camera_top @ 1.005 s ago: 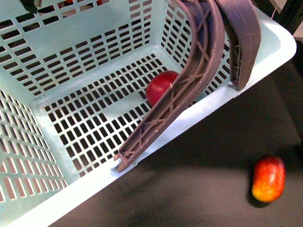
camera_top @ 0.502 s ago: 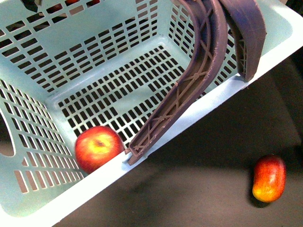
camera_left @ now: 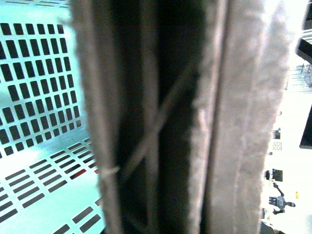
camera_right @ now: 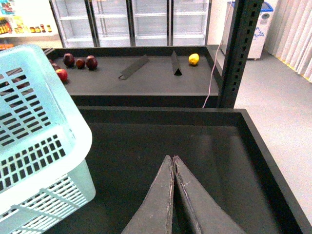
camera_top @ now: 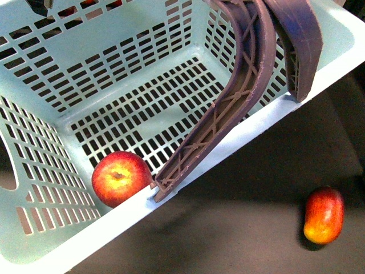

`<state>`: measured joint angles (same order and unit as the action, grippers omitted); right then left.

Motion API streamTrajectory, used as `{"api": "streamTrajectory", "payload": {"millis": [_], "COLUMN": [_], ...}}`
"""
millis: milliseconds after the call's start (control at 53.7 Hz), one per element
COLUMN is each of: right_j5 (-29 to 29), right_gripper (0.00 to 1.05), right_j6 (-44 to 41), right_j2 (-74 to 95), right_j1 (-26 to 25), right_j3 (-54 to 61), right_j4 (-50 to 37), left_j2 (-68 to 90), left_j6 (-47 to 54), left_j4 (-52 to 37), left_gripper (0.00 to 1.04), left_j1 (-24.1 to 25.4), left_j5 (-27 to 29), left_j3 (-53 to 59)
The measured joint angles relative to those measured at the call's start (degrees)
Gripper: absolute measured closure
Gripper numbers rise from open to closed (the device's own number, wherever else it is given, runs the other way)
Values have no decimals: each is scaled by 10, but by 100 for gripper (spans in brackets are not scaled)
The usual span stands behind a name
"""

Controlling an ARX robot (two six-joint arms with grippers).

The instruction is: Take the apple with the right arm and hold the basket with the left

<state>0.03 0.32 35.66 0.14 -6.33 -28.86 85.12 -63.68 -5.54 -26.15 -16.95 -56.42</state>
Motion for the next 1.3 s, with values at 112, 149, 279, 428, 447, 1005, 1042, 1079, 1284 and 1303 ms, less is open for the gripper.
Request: {"api": "streamTrajectory", "payload": {"millis": [112, 149, 279, 428, 447, 1005, 1042, 1079, 1284, 1303], "right_j5": [0, 0, 0, 0, 0, 0, 0, 0, 0, 0], "right_gripper": [103, 103, 103, 103, 103, 103, 103, 103, 103, 103], "right_j6": [0, 0, 0, 0, 0, 0, 0, 0, 0, 0], "right_j2": [-34, -42, -68, -98, -103, -223, -228, -232, -256, -259], "right_j1": [0, 0, 0, 0, 0, 0, 0, 0, 0, 0], "right_j3": [16, 19, 27, 37, 38, 53, 53, 53, 53, 53], "right_j4": [19, 24, 40, 62, 65, 155, 159, 164, 187, 191], "left_j2": [0, 0, 0, 0, 0, 0, 0, 0, 0, 0], "left_j6": [0, 0, 0, 0, 0, 0, 0, 0, 0, 0], "left_j4": [0, 0, 0, 0, 0, 0, 0, 0, 0, 0], "left_gripper": [90, 90, 90, 90, 90, 90, 90, 90, 90, 90], "left_j1": [0, 0, 0, 0, 0, 0, 0, 0, 0, 0], "left_j5": [0, 0, 0, 0, 0, 0, 0, 0, 0, 0], "left_j3": [0, 0, 0, 0, 0, 0, 0, 0, 0, 0]}}
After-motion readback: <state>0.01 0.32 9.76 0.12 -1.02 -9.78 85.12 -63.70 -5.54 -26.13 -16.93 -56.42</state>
